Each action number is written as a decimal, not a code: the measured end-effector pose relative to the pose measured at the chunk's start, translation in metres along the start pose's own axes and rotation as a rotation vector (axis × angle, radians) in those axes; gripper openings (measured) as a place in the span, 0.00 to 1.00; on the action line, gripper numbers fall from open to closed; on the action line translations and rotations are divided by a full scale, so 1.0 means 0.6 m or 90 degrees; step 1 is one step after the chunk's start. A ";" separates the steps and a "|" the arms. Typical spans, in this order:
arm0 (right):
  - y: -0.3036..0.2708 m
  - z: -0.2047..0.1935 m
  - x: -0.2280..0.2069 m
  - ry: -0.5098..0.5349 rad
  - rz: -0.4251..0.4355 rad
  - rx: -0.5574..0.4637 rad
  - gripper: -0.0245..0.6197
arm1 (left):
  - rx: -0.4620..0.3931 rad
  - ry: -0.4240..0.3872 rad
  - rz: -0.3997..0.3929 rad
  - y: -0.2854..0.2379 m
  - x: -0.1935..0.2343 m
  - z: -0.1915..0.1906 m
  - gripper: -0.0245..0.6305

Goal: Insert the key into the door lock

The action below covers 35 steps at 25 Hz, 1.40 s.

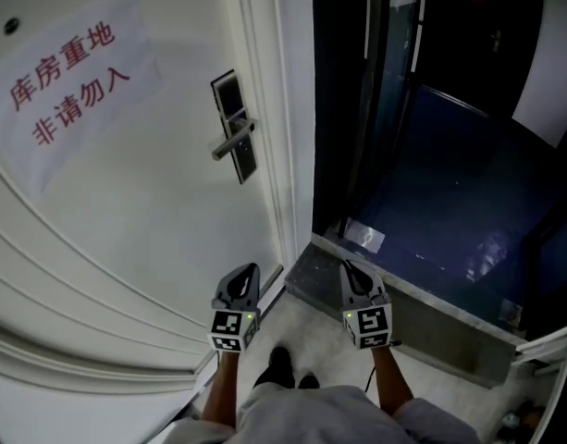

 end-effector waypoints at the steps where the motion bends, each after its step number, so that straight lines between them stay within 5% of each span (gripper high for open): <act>1: -0.015 0.001 -0.001 0.000 0.001 0.000 0.08 | -0.004 0.000 0.000 -0.011 0.011 0.004 0.07; 21: -0.271 0.078 -0.058 0.046 -0.093 -0.001 0.08 | -0.063 -0.013 -0.123 -0.231 0.152 0.129 0.06; 28: -0.308 0.070 -0.063 0.049 -0.090 0.005 0.08 | -0.057 -0.005 -0.112 -0.257 0.180 0.123 0.07; 35: -0.354 0.064 -0.083 0.043 -0.042 -0.016 0.08 | -0.061 -0.005 -0.043 -0.271 0.204 0.123 0.06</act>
Point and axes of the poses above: the fingertips, and each gripper's own axes: y backward along the fingers, x to its left, z out of its top, the point moved 4 cm from there along y, backward along the fingers, and after that the axes turned 13 degrees about y, right-handed, at the moved point
